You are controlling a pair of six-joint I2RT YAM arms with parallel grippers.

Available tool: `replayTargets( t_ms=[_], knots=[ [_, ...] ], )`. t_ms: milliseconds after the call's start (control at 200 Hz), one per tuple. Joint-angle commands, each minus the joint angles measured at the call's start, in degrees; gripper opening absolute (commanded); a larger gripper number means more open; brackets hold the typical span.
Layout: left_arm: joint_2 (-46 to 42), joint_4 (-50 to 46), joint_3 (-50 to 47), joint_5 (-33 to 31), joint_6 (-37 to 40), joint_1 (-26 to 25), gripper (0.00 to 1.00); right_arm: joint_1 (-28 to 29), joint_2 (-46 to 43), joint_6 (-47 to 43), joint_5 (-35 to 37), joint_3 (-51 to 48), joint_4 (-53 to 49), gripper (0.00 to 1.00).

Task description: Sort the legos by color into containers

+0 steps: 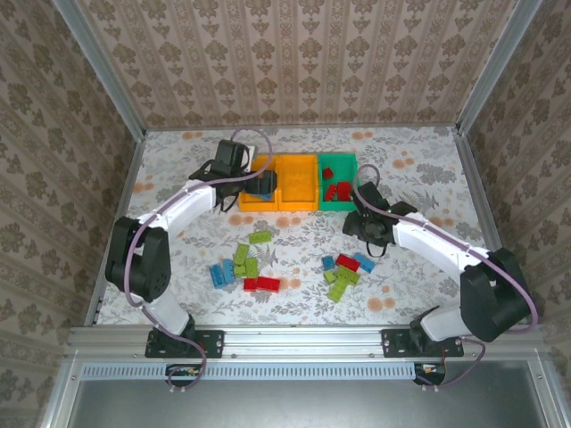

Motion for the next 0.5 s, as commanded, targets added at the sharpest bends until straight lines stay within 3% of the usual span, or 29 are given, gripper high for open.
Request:
replayTargets(
  t_ms=[0, 320, 495],
  knots=[
    [-3.07, 1.02, -3.26, -2.3, -2.25, -0.06, 1.0, 0.44, -0.81, -2.6, -5.46, 3.25, 6.5, 0.57],
    [-14.54, 6.38, -17.79, -8.67, -8.49, 2.35, 1.0, 0.94, 17.12, 2.38, -27.92, 19.75, 26.21, 0.57],
    [-17.92, 5.7, -22.35, -8.29, -8.6, 4.18, 1.0, 2.48, 29.89, 5.64, -33.12, 34.22, 26.41, 0.57]
  ],
)
